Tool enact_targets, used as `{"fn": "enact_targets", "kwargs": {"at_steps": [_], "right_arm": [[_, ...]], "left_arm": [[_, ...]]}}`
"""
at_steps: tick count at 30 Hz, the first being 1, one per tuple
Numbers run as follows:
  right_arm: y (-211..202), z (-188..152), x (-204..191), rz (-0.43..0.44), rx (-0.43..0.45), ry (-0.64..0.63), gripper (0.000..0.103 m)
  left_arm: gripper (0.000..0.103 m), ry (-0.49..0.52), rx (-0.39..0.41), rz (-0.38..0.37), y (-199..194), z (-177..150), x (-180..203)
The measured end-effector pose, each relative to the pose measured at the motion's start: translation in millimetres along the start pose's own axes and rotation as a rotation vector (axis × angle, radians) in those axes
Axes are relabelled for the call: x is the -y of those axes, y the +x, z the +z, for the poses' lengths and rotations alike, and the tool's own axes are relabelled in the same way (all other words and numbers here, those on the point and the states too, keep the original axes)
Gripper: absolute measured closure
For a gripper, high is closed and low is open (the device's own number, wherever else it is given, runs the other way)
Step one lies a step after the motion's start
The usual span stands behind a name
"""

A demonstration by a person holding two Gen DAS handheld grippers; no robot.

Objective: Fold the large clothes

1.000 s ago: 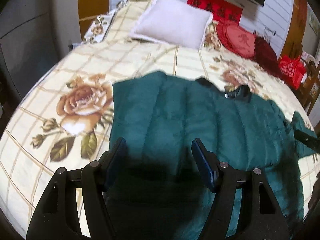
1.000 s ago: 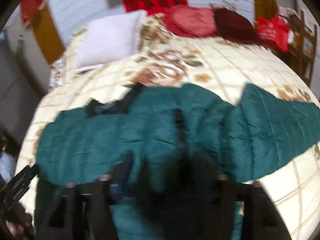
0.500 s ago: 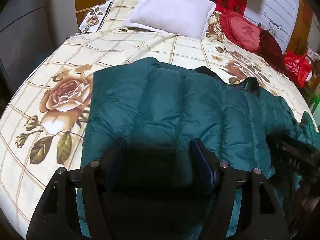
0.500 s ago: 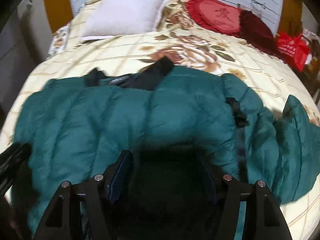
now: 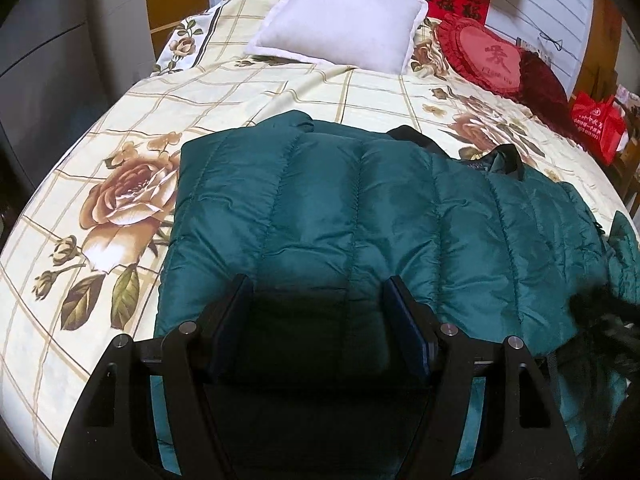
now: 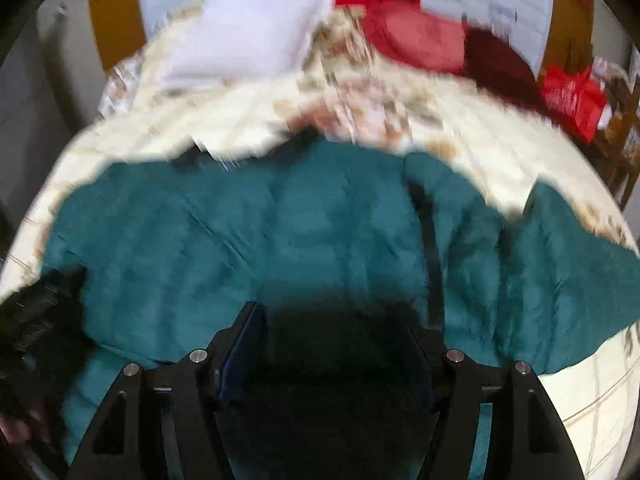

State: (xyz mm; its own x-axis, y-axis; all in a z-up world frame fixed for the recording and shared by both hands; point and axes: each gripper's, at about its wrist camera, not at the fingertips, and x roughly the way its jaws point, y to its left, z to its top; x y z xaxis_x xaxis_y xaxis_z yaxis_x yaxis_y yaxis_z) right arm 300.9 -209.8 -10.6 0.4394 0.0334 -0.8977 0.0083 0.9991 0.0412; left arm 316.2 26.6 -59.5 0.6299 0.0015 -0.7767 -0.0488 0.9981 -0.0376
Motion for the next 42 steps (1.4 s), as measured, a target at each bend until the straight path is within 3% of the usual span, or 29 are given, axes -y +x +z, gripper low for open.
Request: {"fn": "enact_targets", "kwargs": {"at_steps": [5, 10, 21, 31, 42], "right_arm": [[-21, -4, 2, 0.020, 0.030, 0.005, 0.039], [-58, -18, 13, 0.067, 0.079, 0.058, 0.038], [-87, -45, 18, 0.101, 0.088, 0.098, 0.036], [-114, -59, 19, 0.074, 0.149, 0.061, 0.036], [-127, -64, 50, 0.031, 0.166, 0.095, 0.036]], "left_arm": [[0.034, 0.001, -0.002, 0.002, -10, -2, 0], [0.034, -0.029, 0.026, -0.047, -38, -7, 4], [0.034, 0.004, 0.063, -0.084, -85, -25, 29], [0.034, 0.004, 0.063, -0.117, -104, -39, 41], [0.034, 0.005, 0.047, -0.133, -105, -50, 55]]}}
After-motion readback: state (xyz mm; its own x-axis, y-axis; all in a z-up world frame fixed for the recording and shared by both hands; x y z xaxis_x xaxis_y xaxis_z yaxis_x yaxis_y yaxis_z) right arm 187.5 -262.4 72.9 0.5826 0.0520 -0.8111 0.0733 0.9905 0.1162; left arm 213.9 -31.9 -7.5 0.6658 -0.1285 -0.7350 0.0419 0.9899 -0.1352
